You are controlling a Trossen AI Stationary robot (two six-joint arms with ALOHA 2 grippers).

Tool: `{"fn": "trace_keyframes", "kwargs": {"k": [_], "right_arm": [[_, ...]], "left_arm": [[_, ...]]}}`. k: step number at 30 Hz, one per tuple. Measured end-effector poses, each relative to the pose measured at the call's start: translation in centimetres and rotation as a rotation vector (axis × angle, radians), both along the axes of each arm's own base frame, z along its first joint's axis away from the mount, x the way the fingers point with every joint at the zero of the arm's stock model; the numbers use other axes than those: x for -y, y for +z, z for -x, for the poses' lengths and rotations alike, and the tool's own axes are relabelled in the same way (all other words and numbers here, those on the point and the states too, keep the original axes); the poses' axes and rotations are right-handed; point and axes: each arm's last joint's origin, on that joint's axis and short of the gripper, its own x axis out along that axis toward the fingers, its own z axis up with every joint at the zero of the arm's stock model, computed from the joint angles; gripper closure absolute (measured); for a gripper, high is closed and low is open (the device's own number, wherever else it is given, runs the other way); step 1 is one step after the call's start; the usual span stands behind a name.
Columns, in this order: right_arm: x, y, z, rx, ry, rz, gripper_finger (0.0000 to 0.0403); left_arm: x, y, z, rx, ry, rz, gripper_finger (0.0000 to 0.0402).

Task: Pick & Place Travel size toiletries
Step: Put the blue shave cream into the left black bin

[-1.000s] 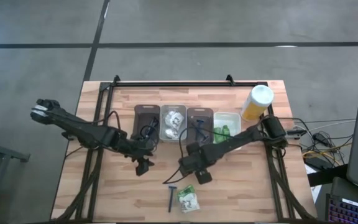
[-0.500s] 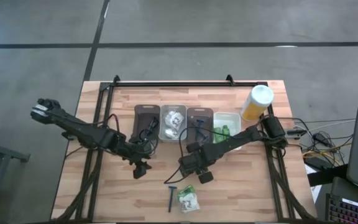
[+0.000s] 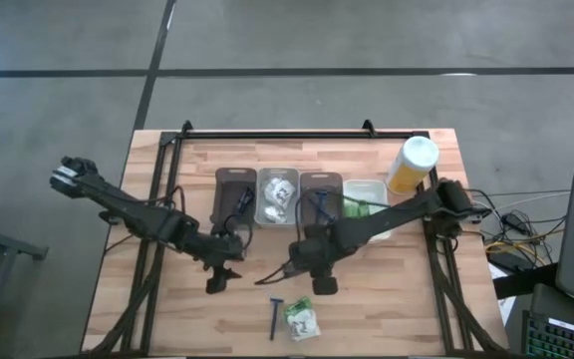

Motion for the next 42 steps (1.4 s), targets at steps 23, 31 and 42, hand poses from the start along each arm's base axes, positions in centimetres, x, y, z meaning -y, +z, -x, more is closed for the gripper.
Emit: {"fn": "trace_keyframes", "kwargs": {"k": [23,31,42], "right_arm": [[2.9,4.5,-1.9,0.191,-0.213,-0.351,0.0280],[2.8,4.7,-2.0,0.197,-0.202,-0.389,0.0266],[3.1,4.7,-2.0,0.192,-0.210,-0.405,0.0266]], "left_arm": [[2.4,1.7,-2.8,0.457,-0.366,-0.888,0.0168],[2.6,0.6,-3.5,0.402,-0.340,-0.953,0.0219],[2.8,1.3,-3.6,0.434,-0.383,-0.948,0.0332]]}}
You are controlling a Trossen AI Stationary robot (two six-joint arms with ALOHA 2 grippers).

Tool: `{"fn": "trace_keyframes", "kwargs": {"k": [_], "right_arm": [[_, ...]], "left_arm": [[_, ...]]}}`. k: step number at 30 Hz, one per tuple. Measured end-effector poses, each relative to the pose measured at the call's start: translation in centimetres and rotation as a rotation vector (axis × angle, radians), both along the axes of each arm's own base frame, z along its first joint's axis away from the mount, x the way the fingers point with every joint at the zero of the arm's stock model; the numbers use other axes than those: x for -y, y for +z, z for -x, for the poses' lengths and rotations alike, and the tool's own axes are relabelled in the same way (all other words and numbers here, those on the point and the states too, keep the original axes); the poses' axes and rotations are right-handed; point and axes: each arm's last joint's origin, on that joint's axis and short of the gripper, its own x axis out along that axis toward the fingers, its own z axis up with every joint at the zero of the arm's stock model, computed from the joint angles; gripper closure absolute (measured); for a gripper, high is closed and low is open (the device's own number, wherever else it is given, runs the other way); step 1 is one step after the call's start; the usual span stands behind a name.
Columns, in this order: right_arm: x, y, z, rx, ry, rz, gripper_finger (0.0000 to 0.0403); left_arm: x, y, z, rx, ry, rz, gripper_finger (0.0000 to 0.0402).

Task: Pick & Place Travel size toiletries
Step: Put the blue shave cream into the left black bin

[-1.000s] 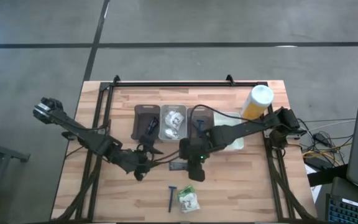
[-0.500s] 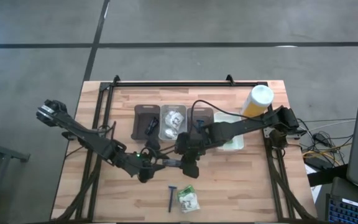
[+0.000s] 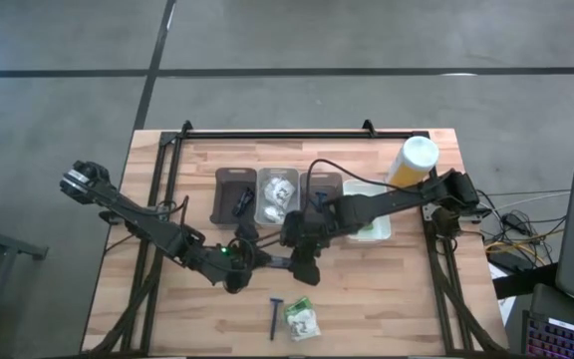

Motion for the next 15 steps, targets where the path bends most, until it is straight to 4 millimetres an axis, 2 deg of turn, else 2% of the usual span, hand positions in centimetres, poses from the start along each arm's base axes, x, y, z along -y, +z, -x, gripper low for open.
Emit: {"fn": "trace_keyframes", "kwargs": {"k": [10,15], "right_arm": [[0.85,-0.01,-0.15,-0.001,-0.017,-0.003,0.0274],[1.01,-0.01,-0.18,-0.002,-0.032,0.005,0.0228]], "left_arm": [[0.05,0.05,0.08,-0.021,-0.015,0.002,0.0380],[-0.09,-0.33,0.32,-0.070,0.001,0.034,0.0396]]}}
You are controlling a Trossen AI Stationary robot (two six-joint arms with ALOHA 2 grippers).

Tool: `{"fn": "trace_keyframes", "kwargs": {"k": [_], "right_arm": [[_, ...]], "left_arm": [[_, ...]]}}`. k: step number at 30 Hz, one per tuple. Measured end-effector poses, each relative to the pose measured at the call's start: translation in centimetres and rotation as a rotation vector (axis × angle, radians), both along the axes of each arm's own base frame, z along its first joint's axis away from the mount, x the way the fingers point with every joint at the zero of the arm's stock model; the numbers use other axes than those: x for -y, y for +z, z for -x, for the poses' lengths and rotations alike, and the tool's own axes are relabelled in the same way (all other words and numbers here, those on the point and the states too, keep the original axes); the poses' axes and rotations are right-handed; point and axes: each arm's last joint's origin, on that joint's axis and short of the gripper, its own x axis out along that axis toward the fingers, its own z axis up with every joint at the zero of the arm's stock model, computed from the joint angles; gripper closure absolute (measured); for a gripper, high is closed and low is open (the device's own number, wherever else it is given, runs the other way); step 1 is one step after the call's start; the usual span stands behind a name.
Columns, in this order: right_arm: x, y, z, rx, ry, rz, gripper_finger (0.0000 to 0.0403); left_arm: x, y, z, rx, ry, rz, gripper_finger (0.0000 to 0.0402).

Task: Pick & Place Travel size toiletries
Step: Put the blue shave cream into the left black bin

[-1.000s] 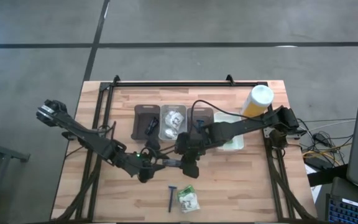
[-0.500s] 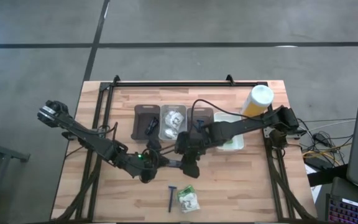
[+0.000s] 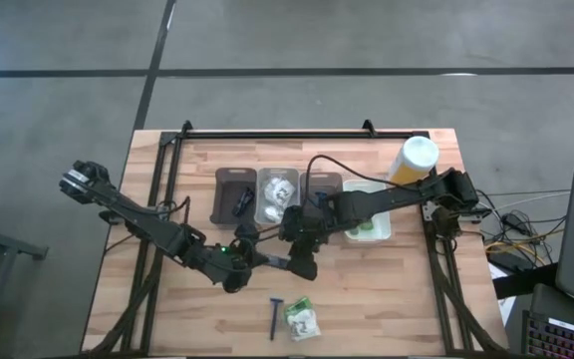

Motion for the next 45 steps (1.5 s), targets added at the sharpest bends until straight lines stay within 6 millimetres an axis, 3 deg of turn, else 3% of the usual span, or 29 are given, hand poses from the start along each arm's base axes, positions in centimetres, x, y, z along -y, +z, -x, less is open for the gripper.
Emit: {"fn": "trace_keyframes", "kwargs": {"k": [5,11,18,24,31,37,41,45], "right_arm": [[0.0,0.1,0.3,-0.020,-0.003,0.001,0.0172],[0.4,1.3,1.8,-0.054,-0.044,0.070,0.0120],[0.7,5.7,5.3,0.046,-0.277,0.339,0.0088],[1.0,8.8,8.1,0.145,-0.559,0.424,0.0075],[1.0,8.6,8.8,0.109,-0.612,0.451,0.0068],[0.3,7.9,8.4,0.092,-0.607,0.448,0.0063],[-0.5,7.4,8.6,0.084,-0.603,0.437,0.0060],[-1.3,6.8,9.1,0.055,-0.595,0.435,0.0063]], "left_arm": [[-0.3,-0.2,0.4,-0.037,0.055,0.004,0.0398],[-1.7,0.4,2.0,-0.065,0.271,-0.038,0.0399],[-4.4,2.1,5.8,0.015,0.600,0.033,0.0399],[-7.9,1.2,7.8,0.012,0.939,0.196,0.0398],[-12.6,-2.4,6.7,-0.145,1.193,0.381,0.0397],[-15.8,-3.7,5.6,-0.131,1.337,0.447,0.0397],[-16.6,-4.1,4.8,-0.125,1.352,0.473,0.0391],[-16.6,-4.2,4.1,-0.112,1.341,0.509,0.0358]]}}
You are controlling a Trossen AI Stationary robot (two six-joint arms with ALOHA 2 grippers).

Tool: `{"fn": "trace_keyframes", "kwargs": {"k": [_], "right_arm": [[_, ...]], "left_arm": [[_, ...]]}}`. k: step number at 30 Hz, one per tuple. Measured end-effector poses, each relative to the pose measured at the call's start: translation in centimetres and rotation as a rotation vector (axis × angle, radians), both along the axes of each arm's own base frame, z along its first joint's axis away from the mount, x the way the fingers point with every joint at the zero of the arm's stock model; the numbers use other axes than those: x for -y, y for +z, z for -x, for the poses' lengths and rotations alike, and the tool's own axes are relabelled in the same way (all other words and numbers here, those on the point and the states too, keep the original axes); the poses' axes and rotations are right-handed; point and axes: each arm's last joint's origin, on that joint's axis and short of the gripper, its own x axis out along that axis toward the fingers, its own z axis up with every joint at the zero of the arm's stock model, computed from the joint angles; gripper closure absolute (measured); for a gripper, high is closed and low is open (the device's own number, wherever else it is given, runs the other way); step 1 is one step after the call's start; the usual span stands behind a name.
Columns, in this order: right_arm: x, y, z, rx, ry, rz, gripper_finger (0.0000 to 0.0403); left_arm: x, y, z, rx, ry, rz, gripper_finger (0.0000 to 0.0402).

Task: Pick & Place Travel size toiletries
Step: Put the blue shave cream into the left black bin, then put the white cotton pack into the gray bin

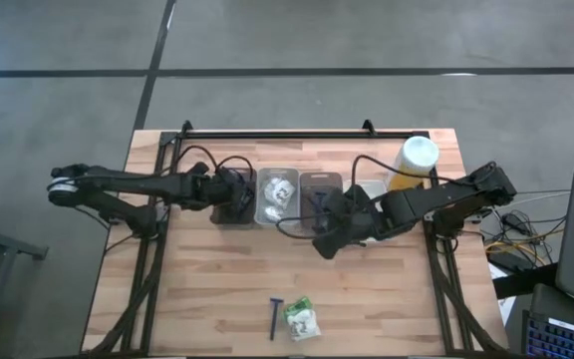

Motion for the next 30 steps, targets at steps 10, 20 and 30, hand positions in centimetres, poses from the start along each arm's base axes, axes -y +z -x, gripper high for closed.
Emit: {"fn": "trace_keyframes", "kwargs": {"k": [10,20,30], "right_arm": [[-1.7,-1.0,0.6,-0.017,0.012,-0.048,0.0069],[-2.5,-2.2,0.1,-0.077,0.019,-0.207,0.0054],[-4.3,-4.4,-1.3,-0.137,0.010,-0.389,0.0075]], "left_arm": [[0.6,2.2,-0.6,0.090,-0.001,0.239,0.0231],[6.0,6.0,-2.9,0.285,-0.739,0.528,0.0213],[11.0,5.2,-2.5,0.126,-1.290,0.157,0.0213]]}}
